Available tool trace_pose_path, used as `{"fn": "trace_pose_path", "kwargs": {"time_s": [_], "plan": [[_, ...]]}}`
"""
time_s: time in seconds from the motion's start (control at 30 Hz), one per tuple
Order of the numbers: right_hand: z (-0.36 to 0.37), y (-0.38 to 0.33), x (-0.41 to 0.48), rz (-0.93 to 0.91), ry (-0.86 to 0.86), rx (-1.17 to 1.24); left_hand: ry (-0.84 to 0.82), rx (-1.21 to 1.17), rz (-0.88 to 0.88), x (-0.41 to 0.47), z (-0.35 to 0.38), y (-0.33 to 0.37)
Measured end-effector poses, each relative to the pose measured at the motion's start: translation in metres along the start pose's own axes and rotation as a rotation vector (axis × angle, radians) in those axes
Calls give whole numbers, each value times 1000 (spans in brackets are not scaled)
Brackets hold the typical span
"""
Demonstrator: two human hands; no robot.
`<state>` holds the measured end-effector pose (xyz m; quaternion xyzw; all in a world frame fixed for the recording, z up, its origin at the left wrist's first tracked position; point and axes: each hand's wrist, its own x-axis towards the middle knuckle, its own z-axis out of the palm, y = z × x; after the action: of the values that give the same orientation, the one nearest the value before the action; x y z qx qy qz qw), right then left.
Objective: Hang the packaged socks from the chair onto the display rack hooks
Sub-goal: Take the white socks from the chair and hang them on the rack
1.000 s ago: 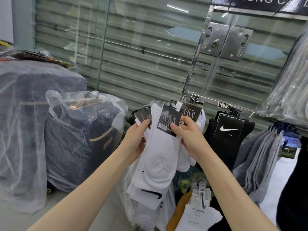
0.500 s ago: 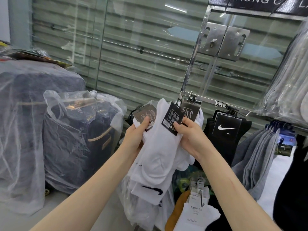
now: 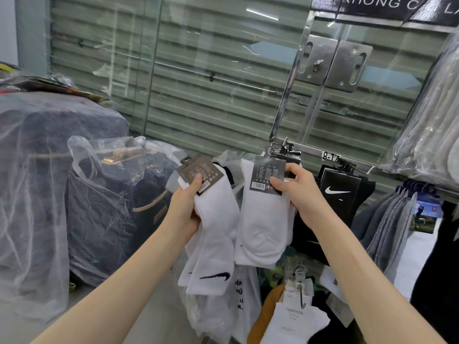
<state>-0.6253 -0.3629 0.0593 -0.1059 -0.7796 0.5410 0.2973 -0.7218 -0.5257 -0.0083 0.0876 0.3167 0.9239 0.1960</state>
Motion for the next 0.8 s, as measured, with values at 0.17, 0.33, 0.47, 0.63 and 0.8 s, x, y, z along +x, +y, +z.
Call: {"fn": "trace_pose_path", "kwargs": {"time_s": [0.17,0.33,0.47,0.63,0.8], "plan": [[4,-3,2,-125,197,-38,-29,34,6,-3,1,2],[-2,10,-7,-79,263,-5,-45,33,-9,-2,-1,3],[-1,11,-5,-92,301,-106,-66,45,-28,-4,1,2],[3,18,-1,-238,489,-471,-124,77,-43,-8,5,3],[10,17,-16,-513,718,-786,-172,83,-35,-10,7,3]]}}
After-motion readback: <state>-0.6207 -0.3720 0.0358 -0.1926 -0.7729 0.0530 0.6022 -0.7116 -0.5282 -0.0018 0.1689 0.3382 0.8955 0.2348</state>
